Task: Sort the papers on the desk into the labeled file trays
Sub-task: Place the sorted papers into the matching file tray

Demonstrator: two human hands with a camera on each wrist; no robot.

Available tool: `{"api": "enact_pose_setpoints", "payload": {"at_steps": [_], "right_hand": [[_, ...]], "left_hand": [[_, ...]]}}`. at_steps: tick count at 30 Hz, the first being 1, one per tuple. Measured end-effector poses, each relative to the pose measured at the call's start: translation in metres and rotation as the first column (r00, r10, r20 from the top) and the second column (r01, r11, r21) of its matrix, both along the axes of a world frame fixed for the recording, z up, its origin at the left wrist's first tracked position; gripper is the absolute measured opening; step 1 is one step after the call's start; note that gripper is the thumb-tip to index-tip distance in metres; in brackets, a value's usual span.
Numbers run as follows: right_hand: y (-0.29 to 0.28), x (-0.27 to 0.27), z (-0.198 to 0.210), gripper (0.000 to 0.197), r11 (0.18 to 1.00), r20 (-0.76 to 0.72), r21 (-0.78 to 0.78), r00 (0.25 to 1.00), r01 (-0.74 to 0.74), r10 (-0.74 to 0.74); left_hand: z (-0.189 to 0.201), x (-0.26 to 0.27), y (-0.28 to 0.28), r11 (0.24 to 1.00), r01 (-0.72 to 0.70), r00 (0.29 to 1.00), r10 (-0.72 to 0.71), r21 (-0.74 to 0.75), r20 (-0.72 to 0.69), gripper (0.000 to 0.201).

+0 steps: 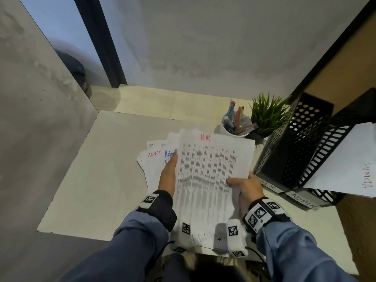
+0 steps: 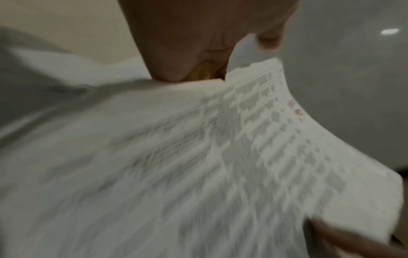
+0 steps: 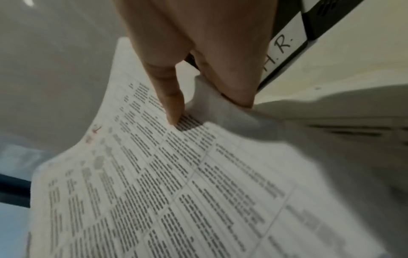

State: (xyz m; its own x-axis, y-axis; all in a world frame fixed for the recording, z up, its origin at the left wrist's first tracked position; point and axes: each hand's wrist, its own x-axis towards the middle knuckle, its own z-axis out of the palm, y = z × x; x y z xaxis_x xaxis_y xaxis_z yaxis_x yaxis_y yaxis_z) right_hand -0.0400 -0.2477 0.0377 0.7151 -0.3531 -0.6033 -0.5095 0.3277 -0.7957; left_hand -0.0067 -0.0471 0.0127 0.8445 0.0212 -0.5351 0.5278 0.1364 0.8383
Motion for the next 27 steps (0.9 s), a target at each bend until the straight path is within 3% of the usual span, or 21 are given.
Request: {"api": "enact_pose_setpoints", "payload": {"at_steps": [2,4,6,9,11,15,17,19,22,27], "right_hand": [[0.0,0.007,0.014,0.038,1.0,0.051,-0.001,0.998,-0.029,0.029],[-0.002,0.015,0.031,0.03,0.998,0.151,-0.066,0.988,-0.023,0.033],[-0.003,0.019,0.051,0.026,0.987,0.291,-0.156,0.956,0.033,0.014],[-0.008,0.015,0.074,0.033,0.97,0.465,-0.219,0.885,0.105,0.009],[-0.005,0.007,0.072,0.033,0.962,0.425,-0.267,0.903,0.064,0.058],[-0.003,-0.01,0.032,0.024,0.941,0.099,-0.274,0.968,-0.197,0.232],[-0.01,-0.009,0.028,0.02,0.942,0.067,-0.268,0.971,-0.204,0.229],[-0.022,-0.002,0.033,0.02,0.985,0.13,-0.158,0.987,-0.072,0.093],[-0.048,0.006,0.036,0.022,0.994,0.199,-0.07,0.978,0.078,-0.062],[-0.091,0.0,0.012,0.021,0.905,0.112,-0.406,0.989,0.13,-0.093]], "left_hand": [[0.022,0.001,-0.012,0.995,0.081,0.988,-0.088,0.06,0.125,0.044],[0.044,0.003,-0.023,0.986,0.057,0.961,-0.097,0.158,0.259,0.023],[0.06,0.005,-0.028,0.978,-0.045,0.922,-0.038,0.205,0.386,0.02],[0.07,0.006,-0.03,0.979,-0.136,0.881,0.052,0.148,0.47,0.024],[0.06,0.002,-0.03,0.973,-0.104,0.901,0.004,0.208,0.435,0.027],[0.017,-0.012,-0.021,0.921,0.118,0.975,-0.178,0.371,0.133,0.034],[0.021,-0.012,-0.02,0.915,0.116,0.974,-0.182,0.386,0.138,0.038],[0.045,-0.005,-0.028,0.919,0.077,0.956,-0.178,0.386,0.232,0.037],[0.099,0.01,-0.055,0.896,0.097,0.881,-0.279,0.433,0.381,0.019],[0.163,0.044,-0.124,0.678,0.125,0.648,-0.609,0.724,0.458,0.01]]}}
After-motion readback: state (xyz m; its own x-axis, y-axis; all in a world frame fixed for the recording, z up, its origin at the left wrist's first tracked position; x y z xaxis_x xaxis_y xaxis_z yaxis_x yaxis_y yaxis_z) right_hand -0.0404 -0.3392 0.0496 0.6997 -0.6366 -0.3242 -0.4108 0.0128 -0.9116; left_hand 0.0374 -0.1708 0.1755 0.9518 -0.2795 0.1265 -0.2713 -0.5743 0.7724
